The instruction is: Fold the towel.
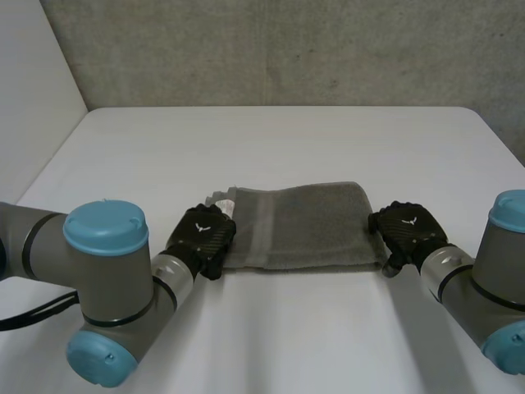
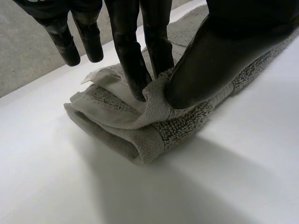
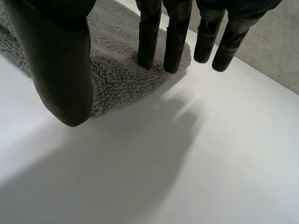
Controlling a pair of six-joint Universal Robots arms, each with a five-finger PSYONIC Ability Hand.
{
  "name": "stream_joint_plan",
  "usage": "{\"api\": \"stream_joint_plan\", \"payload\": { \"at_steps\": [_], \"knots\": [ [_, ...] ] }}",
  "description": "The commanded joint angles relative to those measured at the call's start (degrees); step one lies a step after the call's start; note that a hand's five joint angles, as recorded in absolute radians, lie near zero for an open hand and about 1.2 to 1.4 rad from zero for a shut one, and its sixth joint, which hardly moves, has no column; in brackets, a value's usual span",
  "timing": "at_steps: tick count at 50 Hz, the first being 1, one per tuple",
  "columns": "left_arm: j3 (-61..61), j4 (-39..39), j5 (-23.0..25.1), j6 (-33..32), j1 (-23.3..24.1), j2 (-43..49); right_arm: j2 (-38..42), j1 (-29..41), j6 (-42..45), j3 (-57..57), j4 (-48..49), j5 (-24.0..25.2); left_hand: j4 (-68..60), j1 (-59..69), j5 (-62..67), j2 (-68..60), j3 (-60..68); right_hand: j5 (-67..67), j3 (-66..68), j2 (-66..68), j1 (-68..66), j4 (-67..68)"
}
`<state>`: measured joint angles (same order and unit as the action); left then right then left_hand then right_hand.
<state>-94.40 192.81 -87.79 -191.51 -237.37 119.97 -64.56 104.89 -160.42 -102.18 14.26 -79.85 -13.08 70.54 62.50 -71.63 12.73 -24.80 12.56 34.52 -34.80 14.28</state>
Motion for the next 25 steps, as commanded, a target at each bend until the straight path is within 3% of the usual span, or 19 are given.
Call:
{"api": "stream_joint_plan", "payload": {
  "at_steps": [1,3,4,6,10,17,25],
  "knots": [
    [-0.08,-0.24,-0.01,0.0,0.07,-0.09,1.19,0.14,-0.07,0.49,1.56,-0.13,3.08,-15.41,-17.38,16.5,-2.73,-6.06,-2.56,6.35,-6.07,-4.28],
    [-0.08,-0.33,-0.01,-0.09,0.07,-0.17,1.97,0.14,-0.07,0.85,1.73,-0.04,3.08,-33.49,-35.45,34.58,-2.73,-18.93,-2.56,19.21,-18.94,-4.28],
    [-0.08,-0.33,-0.01,-0.09,0.07,-0.17,1.98,0.14,-0.07,0.85,1.73,-0.04,3.08,-33.58,-35.54,34.67,-2.73,-19.02,-2.56,19.3,-19.02,-4.28],
    [-0.08,-0.42,-0.01,-0.09,0.07,-0.35,2.07,-0.03,-0.07,1.28,1.65,-0.12,3.08,-44.3,-46.27,45.39,-2.73,-33.09,-2.56,33.37,-33.09,-4.28],
    [-0.08,-0.42,-0.01,0.0,-0.28,-1.31,2.15,-0.47,0.02,1.2,1.56,0.05,3.08,-45.86,-47.82,46.95,-2.73,-45.15,-2.56,45.43,-45.16,-4.28],
    [-0.17,-0.42,-0.1,0.09,-1.51,-4.66,1.19,-1.0,0.63,0.32,1.12,0.84,3.08,-47.04,-49.0,48.13,-2.73,-45.2,-2.56,45.48,-45.2,-4.28],
    [-1.13,-0.42,-0.1,0.53,-5.2,-10.8,-6.46,-1.53,3.27,3.29,0.06,2.16,3.08,-48.38,-50.35,49.47,-2.73,-45.2,-2.56,45.48,-45.2,-4.28]
  ]
}}
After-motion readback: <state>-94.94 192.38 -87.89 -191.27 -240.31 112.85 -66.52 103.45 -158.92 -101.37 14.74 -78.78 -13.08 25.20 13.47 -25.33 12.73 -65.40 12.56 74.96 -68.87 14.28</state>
